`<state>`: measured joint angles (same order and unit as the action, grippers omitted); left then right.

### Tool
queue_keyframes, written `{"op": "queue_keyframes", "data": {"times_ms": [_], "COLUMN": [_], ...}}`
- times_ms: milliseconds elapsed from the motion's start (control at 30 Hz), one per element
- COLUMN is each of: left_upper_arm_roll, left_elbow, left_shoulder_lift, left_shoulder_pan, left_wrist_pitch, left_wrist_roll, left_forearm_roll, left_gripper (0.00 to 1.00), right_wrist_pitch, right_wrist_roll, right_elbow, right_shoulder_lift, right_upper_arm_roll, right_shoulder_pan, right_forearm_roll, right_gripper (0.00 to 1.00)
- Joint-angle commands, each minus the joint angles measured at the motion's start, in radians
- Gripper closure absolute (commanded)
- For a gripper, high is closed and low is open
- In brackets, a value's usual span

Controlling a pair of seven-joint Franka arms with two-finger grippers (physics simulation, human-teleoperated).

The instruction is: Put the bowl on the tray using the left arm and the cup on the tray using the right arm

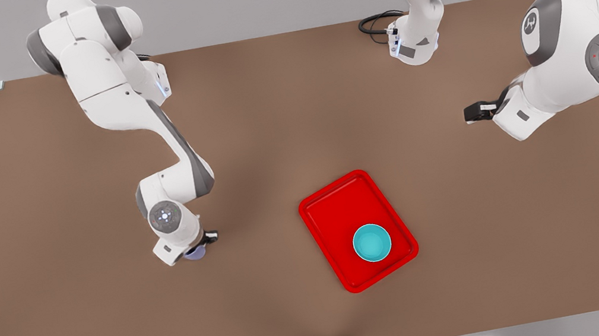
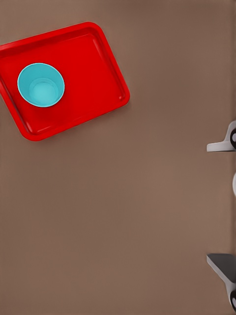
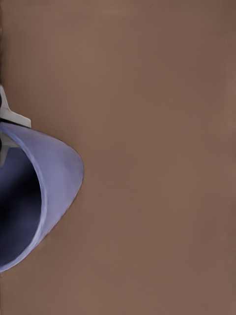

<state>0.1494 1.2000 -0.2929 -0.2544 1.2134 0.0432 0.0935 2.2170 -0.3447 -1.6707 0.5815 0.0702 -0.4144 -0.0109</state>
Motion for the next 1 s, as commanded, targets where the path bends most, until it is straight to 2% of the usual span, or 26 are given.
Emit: {"op": "queue_keyframes", "data": {"times_ms": [0, 100, 300, 500, 567, 667, 767, 967], "left_upper_arm_roll": [0.001, -0.001, -0.001, 0.001, 0.001, 0.007, 0.004, 0.002], "left_elbow": [0.000, 0.000, -0.036, -0.037, -0.037, -0.037, -0.037, -0.037], "left_shoulder_lift": [0.001, 0.001, 0.001, 0.000, 0.001, 0.001, 0.001, 0.001], "left_shoulder_pan": [0.000, -0.002, -0.002, 0.000, 0.000, 0.001, 0.001, 0.001], "left_wrist_pitch": [-0.020, -0.018, -0.020, -0.020, -0.020, -0.018, -0.018, -0.020], "left_wrist_roll": [-0.002, 0.000, 0.001, 0.001, 0.001, 0.000, 0.001, -0.002], "left_forearm_roll": [0.000, 0.000, 0.002, 0.009, 0.009, 0.009, 0.009, 0.011], "left_gripper": [0.00, 0.00, 0.00, 0.00, 0.00, 0.00, 0.00, 0.00], "right_wrist_pitch": [-0.077, -0.077, -0.053, 0.023, 0.102, 0.122, -0.019, -0.005], "right_wrist_roll": [-0.004, -0.069, -0.086, -0.082, -0.082, -0.079, -0.080, -0.074], "right_elbow": [0.042, 0.138, 0.256, 0.618, 0.625, 0.621, 0.621, 0.626], "right_shoulder_lift": [-0.002, -0.002, 0.021, 0.314, 0.354, 0.380, 0.380, 0.416], "right_upper_arm_roll": [-0.001, -0.003, -0.006, 0.002, 0.003, 0.003, 0.006, 0.031], "right_shoulder_pan": [-0.058, -0.175, -0.336, -0.391, -0.399, -0.411, -0.425, -0.440], "right_forearm_roll": [0.012, 0.031, 0.261, 0.334, 0.347, 0.347, 0.342, 0.341], "right_gripper": [0.79, 0.79, 0.79, 0.79, 0.79, 0.79, 0.79, 0.79]}}
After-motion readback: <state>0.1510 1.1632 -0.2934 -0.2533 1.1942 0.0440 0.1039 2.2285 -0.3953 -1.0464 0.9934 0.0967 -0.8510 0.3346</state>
